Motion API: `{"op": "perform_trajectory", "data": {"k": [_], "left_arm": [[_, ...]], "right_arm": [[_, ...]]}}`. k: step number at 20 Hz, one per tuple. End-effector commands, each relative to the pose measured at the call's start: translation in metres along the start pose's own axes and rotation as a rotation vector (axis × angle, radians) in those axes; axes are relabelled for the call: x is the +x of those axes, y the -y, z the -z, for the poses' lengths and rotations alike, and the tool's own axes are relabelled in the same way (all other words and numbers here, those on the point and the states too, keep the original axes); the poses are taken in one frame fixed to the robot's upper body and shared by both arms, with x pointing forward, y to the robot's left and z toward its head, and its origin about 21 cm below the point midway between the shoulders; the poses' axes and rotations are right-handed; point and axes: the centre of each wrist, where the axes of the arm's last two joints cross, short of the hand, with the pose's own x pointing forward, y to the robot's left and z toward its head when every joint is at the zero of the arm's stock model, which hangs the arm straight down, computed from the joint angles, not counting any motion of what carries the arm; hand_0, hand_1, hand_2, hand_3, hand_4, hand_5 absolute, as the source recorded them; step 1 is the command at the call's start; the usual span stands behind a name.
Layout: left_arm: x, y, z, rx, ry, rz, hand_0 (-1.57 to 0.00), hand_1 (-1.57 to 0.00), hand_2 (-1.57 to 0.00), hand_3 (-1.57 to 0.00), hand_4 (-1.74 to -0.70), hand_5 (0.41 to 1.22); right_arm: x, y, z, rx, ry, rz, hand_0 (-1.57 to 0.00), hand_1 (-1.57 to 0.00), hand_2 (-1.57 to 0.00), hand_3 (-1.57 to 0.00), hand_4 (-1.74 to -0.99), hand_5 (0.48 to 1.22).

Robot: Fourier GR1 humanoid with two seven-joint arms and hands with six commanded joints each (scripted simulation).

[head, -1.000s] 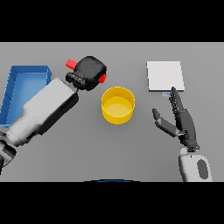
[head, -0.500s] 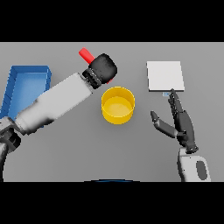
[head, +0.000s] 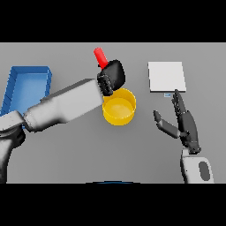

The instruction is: Pick up the red beaker and tilt it to pour out 1 green nut into yellow bowl. Pick up the yellow bowl and place it on the metallic measuring scale.

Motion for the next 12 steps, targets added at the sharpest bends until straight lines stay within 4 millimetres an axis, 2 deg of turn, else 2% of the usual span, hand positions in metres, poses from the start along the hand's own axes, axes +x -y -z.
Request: {"op": "perform_trajectory", "data": {"k": [1, 3, 7, 9, 12], "left_arm": [[0.000, -0.003, 0.001, -0.006, -0.007, 0.021, -1.57, -1.57, -1.57, -1.56, -1.74, 1.221], [0.005, -0.007, 0.004, -0.018, -0.005, 0.053, -1.57, -1.57, -1.57, -1.56, -1.74, 1.221], [-0.004, -0.011, 0.005, -0.041, -0.025, 0.141, -1.57, -1.57, -1.57, -1.57, -1.74, 1.221], [0.001, -0.017, 0.007, -0.038, -0.025, 0.164, -1.57, -1.57, -1.57, -1.57, -1.74, 1.221], [-0.003, -0.019, 0.005, -0.026, -0.036, 0.190, -1.57, -1.57, -1.57, -1.57, -1.74, 1.221]], "right_arm": [[0.001, 0.001, 0.001, 0.001, 0.009, -0.001, 0.00, 0.00, 0.00, 0.00, -1.289, 0.604], [-0.001, 0.000, 0.000, 0.002, 0.010, -0.009, 0.00, 0.00, 0.00, 0.00, -1.283, 0.601], [0.001, -0.002, -0.001, 0.004, 0.015, -0.010, 0.00, 0.00, 0.00, 0.00, -1.268, 0.589], [0.001, 0.001, 0.001, -0.006, 0.010, -0.023, 0.00, 0.00, 0.00, 0.00, -1.258, 0.587], [-0.001, 0.000, -0.002, -0.009, 0.011, -0.025, 0.00, 0.00, 0.00, 0.00, -1.235, 0.584]]}}
